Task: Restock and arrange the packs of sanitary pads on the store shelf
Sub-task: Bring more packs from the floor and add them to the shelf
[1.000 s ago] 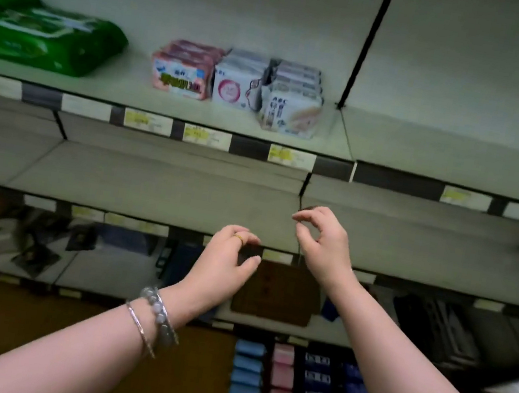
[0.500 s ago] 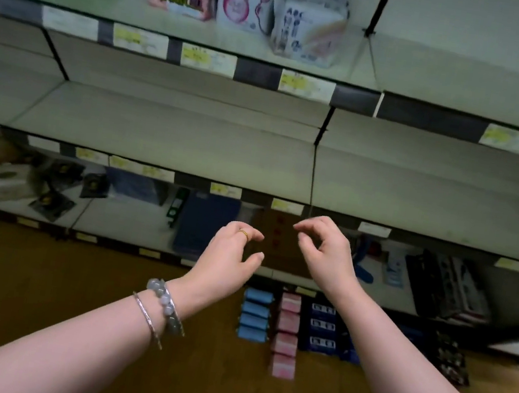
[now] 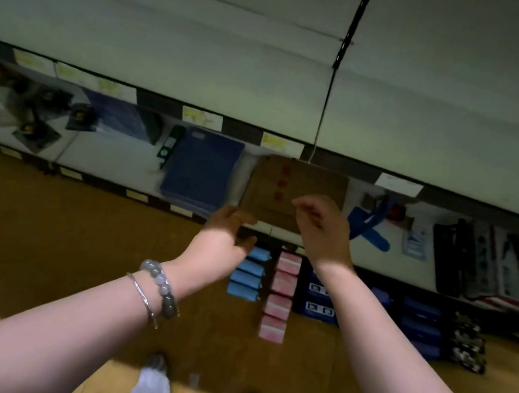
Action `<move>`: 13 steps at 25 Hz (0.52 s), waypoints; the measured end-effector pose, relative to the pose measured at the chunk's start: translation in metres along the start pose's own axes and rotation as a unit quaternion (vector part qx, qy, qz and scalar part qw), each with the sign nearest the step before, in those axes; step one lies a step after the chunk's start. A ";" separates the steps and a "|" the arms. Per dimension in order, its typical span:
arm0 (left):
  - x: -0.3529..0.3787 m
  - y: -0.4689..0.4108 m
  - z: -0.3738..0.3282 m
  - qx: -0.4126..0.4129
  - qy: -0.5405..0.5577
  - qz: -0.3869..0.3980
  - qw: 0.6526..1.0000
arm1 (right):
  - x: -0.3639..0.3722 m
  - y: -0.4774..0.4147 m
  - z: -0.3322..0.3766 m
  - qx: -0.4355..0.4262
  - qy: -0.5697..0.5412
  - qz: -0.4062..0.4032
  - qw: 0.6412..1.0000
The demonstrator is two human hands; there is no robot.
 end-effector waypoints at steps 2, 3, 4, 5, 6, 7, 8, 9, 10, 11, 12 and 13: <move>0.024 -0.014 0.027 0.002 -0.014 0.013 1.000 | 0.018 -0.003 -0.030 -0.011 -0.018 -0.010 1.000; 0.037 -0.022 0.045 0.005 -0.030 0.024 0.999 | 0.030 -0.004 -0.050 -0.004 -0.020 -0.014 1.000; 0.048 -0.029 0.064 0.013 -0.043 0.035 0.998 | 0.046 -0.006 -0.071 0.006 -0.019 -0.014 1.000; 0.061 -0.035 0.085 0.019 -0.044 0.049 0.998 | 0.065 -0.006 -0.092 0.020 -0.016 -0.013 1.000; 0.075 -0.040 0.108 0.022 -0.035 0.067 0.997 | 0.085 -0.006 -0.114 0.035 -0.014 -0.010 0.999; 0.089 -0.047 0.133 0.020 -0.030 0.081 0.996 | 0.105 -0.006 -0.136 0.046 -0.012 -0.004 0.999; 0.103 -0.054 0.156 0.022 -0.037 0.089 0.995 | 0.122 -0.006 -0.155 0.053 -0.011 0.001 0.999; 0.116 -0.061 0.178 0.023 -0.050 0.093 0.994 | 0.139 -0.006 -0.173 0.058 -0.009 0.006 0.998; 0.132 -0.070 0.203 0.026 -0.063 0.096 0.993 | 0.157 -0.007 -0.192 0.062 -0.006 0.010 0.998; 0.148 -0.080 0.225 0.026 -0.070 0.101 0.992 | 0.175 -0.010 -0.212 0.067 0.000 0.016 0.998; 0.163 -0.089 0.247 0.024 -0.081 0.110 0.990 | 0.192 -0.013 -0.232 0.075 0.004 0.023 0.997; 0.180 -0.098 0.268 0.024 -0.092 0.122 0.988 | 0.209 -0.016 -0.253 0.082 0.009 0.029 0.996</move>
Point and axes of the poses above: each hand's wrist, its own y-axis away from the middle knuckle, its own x-axis out of the palm, z = x × y, the point moved 6 cm from there along -y, towards the middle knuckle, and after that the axes turned 9 degrees about y, right-handed, at the moved point
